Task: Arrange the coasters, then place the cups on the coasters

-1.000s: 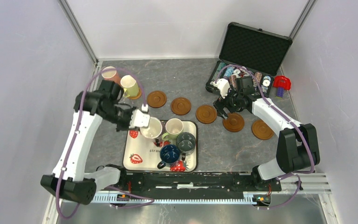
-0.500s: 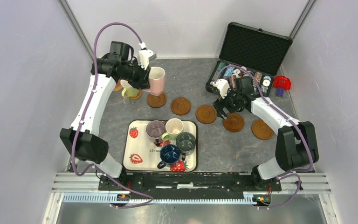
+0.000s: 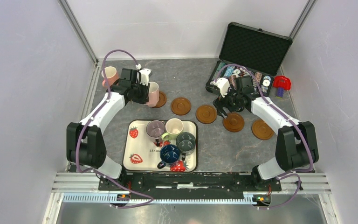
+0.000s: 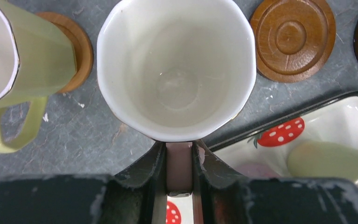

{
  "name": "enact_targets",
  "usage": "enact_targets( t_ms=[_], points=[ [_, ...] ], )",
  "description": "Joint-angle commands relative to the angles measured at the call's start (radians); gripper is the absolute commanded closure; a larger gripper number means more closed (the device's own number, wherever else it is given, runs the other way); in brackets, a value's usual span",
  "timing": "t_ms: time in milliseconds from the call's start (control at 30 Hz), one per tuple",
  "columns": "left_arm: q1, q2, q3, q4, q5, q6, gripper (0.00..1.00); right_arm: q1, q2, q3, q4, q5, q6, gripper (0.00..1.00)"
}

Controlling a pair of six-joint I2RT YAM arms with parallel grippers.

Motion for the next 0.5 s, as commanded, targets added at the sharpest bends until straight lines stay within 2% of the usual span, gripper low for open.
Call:
enact_targets(
  t_ms=[0,200,467],
  points=[
    [0.001,-0.092,-0.071,0.366,0.026,-0.041,0.98,0.0,-0.027,0.035,0.03,0.017,0.013,0.02],
    [0.001,-0.108,-0.196,0.575,0.059,-0.05,0.98,0.0,-0.031,0.025,0.031,0.02,0.01,0.02],
    [0.001,-0.061,-0.215,0.646,0.057,-0.045,0.98,-0.001,-0.034,0.021,0.028,0.022,0.004,0.02]
  ],
)
